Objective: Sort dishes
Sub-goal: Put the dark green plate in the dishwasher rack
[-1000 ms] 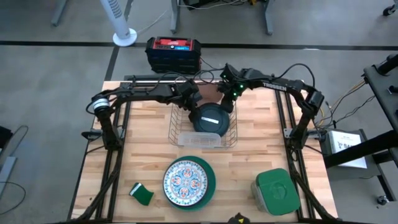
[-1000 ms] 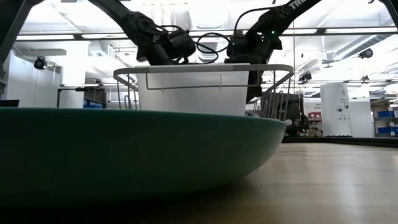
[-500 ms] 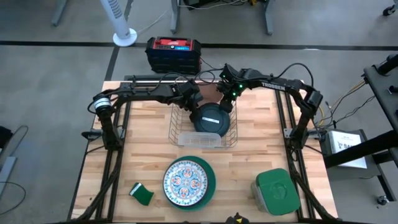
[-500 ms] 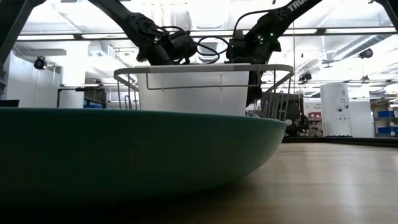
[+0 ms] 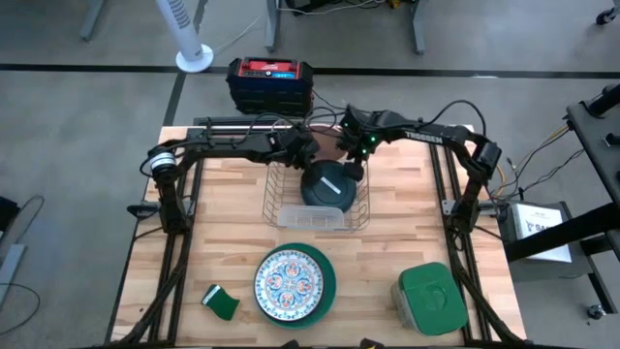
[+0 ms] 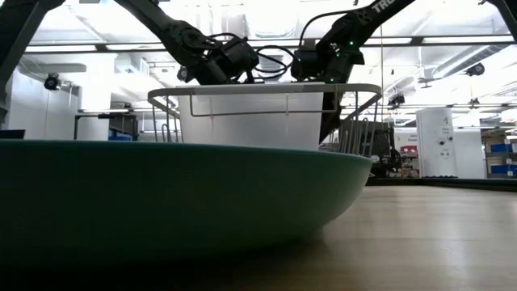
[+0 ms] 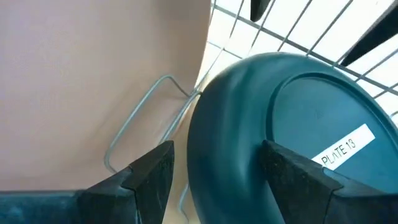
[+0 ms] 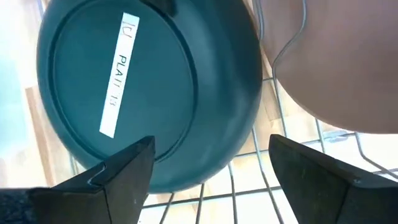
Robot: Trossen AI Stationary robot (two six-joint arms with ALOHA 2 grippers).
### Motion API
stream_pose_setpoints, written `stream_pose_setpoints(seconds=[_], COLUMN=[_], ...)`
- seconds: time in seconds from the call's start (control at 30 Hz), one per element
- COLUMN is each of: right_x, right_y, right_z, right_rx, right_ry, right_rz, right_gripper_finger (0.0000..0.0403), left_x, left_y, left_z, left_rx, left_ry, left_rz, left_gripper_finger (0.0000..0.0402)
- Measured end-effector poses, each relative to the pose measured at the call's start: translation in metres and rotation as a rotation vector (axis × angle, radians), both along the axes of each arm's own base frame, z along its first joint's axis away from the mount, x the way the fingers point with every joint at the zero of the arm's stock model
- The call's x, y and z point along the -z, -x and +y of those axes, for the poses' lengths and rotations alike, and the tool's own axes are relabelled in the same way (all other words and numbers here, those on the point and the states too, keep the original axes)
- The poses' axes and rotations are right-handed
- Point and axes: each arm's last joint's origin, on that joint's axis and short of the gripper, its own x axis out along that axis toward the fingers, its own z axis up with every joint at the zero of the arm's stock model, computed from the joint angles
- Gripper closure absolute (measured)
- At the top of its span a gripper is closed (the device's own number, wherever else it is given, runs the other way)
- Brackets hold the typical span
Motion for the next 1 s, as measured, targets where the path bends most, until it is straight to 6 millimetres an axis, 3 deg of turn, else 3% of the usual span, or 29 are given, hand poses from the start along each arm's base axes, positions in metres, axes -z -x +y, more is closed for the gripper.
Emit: stream_pose_setpoints(seconds=[0.33, 0.63, 1.0], right_x=[-0.001, -0.011, -0.002], right_y=[-0.003, 0.001, -0.003], right_z=[0.005, 0.006, 0.007], right_rx=[-0.108, -0.122, -0.074], right_ry=[0.035, 0.066, -0.03], right_rz=[-0.025, -0.036, -0.06], right_gripper_finger=[0.0096, 0.0102, 0.0098], left_x=[-0.024, -0.04, -0.018], left_y=[0.011, 0.037, 0.033], left_z=[-0.012, -0.017, -0.021], left_rx=[0.209, 0.179, 0.367], left_ry=[0.143, 0.165, 0.289], left_rz=[-0.062, 0.073, 0.102], left_gripper_finger=[0.017, 0.017, 0.017])
